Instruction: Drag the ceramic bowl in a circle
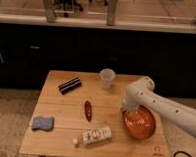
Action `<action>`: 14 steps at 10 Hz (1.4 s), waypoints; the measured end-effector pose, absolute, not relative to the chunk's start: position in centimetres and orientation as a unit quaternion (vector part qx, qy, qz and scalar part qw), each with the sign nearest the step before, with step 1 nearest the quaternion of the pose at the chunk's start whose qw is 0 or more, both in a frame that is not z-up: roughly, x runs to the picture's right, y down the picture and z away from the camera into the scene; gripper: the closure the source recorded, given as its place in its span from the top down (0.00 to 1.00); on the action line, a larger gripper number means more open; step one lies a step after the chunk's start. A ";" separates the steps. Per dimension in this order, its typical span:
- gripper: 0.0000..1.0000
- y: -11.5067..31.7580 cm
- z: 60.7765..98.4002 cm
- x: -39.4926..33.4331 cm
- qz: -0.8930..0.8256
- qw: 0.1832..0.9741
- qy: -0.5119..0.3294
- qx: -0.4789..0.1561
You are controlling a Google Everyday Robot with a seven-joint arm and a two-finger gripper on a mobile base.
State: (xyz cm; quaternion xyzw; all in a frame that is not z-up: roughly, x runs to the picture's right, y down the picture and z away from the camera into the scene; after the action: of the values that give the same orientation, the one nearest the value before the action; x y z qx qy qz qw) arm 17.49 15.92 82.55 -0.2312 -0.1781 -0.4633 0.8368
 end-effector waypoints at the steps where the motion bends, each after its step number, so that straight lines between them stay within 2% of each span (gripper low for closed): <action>1: 0.03 15.8 82.5 17.4 -0.462 0.837 -0.180 -0.230; 14: 0.03 16.0 81.7 17.8 -0.473 0.831 -0.187 -0.226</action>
State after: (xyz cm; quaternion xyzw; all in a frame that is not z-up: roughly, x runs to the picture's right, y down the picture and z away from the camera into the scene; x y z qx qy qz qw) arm 17.76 15.98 81.72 -0.2261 -0.1867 -0.4731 0.8308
